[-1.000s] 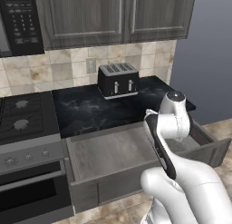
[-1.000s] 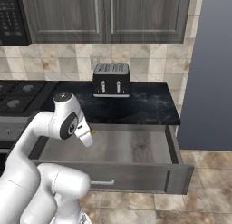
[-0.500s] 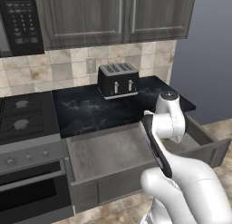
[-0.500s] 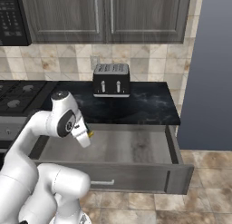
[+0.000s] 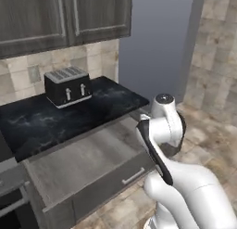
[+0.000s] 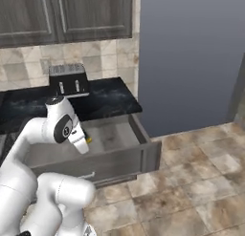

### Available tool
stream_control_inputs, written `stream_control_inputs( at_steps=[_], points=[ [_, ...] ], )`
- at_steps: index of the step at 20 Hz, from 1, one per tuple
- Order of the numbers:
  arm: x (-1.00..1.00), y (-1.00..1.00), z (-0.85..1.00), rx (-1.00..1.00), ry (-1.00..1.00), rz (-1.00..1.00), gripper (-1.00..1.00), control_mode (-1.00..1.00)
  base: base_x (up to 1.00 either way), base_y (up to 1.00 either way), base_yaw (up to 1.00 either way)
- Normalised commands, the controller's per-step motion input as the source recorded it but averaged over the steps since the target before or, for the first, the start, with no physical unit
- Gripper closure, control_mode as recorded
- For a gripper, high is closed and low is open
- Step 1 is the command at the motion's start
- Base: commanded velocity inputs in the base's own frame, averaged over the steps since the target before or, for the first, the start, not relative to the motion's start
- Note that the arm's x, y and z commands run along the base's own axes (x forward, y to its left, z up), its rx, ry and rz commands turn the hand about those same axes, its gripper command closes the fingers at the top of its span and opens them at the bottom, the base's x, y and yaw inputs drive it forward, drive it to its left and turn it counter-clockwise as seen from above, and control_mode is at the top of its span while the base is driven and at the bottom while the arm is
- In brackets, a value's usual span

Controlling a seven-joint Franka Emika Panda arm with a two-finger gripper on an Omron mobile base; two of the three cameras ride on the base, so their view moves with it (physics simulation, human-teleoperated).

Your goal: Restock the sink supplies by placing the sponge and soap dispenser on the counter and next to the sink. Make sure the soap dispenser is upright.

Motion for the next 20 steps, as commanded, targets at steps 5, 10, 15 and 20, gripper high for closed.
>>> stream_control_inputs(
  at_steps=[5, 10, 15, 20],
  points=[
    [0.00, 0.00, 0.00, 0.00, 0.00, 0.00, 1.00, 1.00, -0.32, 0.03, -0.81],
    [0.00, 0.00, 0.00, 0.00, 0.00, 0.00, 1.00, 1.00, -0.19, 0.07, -0.85],
    [0.00, 0.00, 0.00, 0.00, 0.00, 0.00, 1.00, 1.00, -0.08, 0.13, -0.87],
    [0.00, 0.00, 0.00, 0.00, 0.00, 0.00, 1.00, 1.00, -0.03, 0.01, -0.87]
  ],
)
